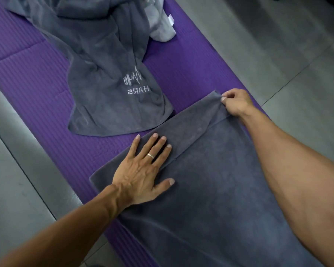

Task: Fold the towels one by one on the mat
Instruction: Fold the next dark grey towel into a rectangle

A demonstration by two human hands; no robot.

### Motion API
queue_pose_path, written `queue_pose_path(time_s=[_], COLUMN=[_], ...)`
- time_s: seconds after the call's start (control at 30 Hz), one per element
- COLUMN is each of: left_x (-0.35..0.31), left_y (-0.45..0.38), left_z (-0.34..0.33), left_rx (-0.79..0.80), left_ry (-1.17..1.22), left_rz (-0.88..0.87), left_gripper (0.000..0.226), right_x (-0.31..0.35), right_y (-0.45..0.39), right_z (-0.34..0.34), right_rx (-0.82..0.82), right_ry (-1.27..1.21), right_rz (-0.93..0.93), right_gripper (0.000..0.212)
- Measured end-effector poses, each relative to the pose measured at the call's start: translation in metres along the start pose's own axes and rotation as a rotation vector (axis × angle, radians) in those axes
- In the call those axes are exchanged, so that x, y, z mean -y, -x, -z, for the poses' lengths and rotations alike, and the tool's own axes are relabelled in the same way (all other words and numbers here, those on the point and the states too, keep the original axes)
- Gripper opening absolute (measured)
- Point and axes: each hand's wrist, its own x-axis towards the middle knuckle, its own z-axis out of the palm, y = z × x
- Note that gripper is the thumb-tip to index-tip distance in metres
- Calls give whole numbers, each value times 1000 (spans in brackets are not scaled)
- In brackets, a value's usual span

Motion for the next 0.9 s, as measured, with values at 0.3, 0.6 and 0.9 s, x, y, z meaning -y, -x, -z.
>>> queue_pose_path(time_s=[0.3,0.6,0.9], left_x=[-4,-32,-77], left_y=[-13,-66,-177], left_z=[-1,8,20], left_rx=[-14,-130,-290], left_ry=[-13,79,19], left_rz=[-45,-142,-278], left_gripper=[90,72,41], right_x=[-30,-46,-99], right_y=[96,154,139], right_z=[-55,-43,-7], right_rx=[66,-257,-107], right_ry=[569,273,252], right_rz=[569,327,212], right_gripper=[68,54,51])
